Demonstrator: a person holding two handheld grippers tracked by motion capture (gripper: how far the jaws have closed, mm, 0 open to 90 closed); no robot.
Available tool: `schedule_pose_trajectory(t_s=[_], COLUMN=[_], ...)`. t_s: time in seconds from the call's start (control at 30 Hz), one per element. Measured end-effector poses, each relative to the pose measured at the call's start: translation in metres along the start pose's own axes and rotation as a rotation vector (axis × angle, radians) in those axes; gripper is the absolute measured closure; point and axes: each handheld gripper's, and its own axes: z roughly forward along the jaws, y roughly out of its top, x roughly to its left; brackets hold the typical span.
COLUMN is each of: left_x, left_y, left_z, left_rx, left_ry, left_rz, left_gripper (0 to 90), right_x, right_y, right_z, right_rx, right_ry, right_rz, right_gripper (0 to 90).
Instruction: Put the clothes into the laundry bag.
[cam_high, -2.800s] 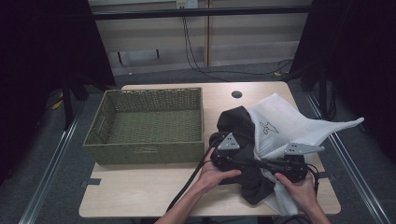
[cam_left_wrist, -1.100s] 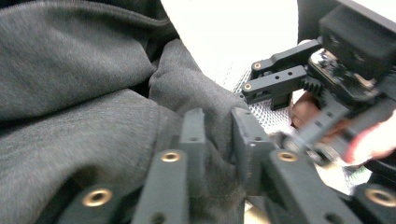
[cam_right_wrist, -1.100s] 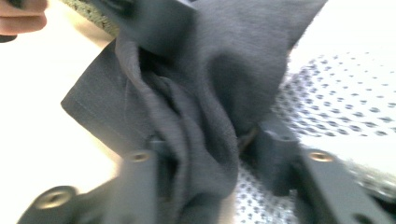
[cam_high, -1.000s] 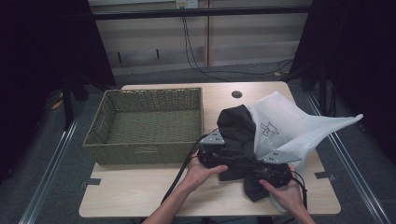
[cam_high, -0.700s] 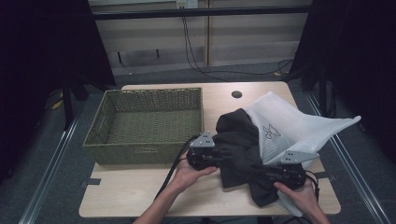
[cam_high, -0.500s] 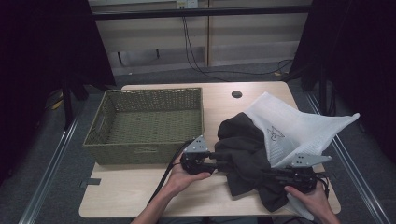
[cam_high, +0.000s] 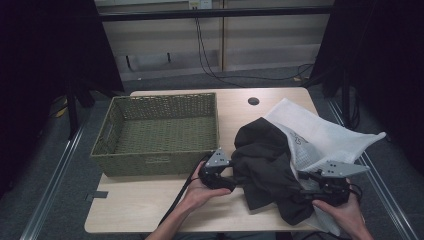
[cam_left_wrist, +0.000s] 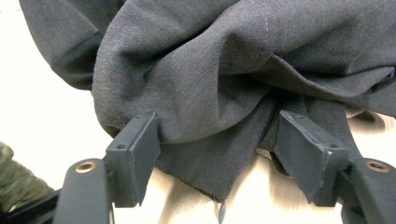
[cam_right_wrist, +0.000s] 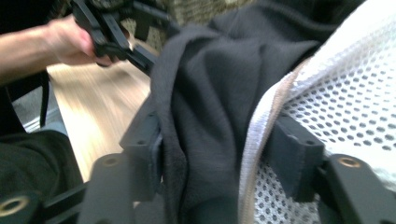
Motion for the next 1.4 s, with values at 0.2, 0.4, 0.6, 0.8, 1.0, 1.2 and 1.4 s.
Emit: schedule_pose_trajectory(t_s=[0.2, 0.4, 0.6, 0.8, 1.0, 1.2, 1.4], left_x=[-0.002, -0.004, -0.007, -0.007, -0.014, -0.02, -0.025], left_y=[-0.007, -0.014, -0.01, -0.006, 0.013, 0.03, 0.042], left_z=[0.003, 0.018, 0.032, 0.039, 0.032, 0.035, 0.038], left_rx=[0.023, 0.08, 0.098, 0.085, 0.069, 0.064, 0.044], left_ry=[-0.011, -0.052, -0.074, -0.075, -0.119, -0.142, -0.165], left_rz=[-0.001, -0.023, -0.031, -0.04, -0.043, -0.068, -0.087], left_gripper=[31.1, 28.9, 33.8, 73.5, 81.0, 81.5, 82.1], right_x=[-0.004, -0.004, 0.011, 0.022, 0.025, 0.024, 0.023], right_y=[0.01, 0.017, 0.022, 0.011, 0.004, 0.002, 0.002], right_z=[-0.022, -0.004, 0.045, 0.076, 0.093, 0.097, 0.104], right_rx=[-0.068, -0.053, 0.044, 0.134, 0.161, 0.177, 0.197], right_ry=[-0.07, -0.07, -0.032, -0.04, -0.068, -0.083, -0.102], right_rz=[0.02, 0.037, 0.002, -0.028, -0.046, -0.058, -0.063], right_gripper=[35.5, 18.5, 1.0, 0.0, 0.0, 0.0, 0.0])
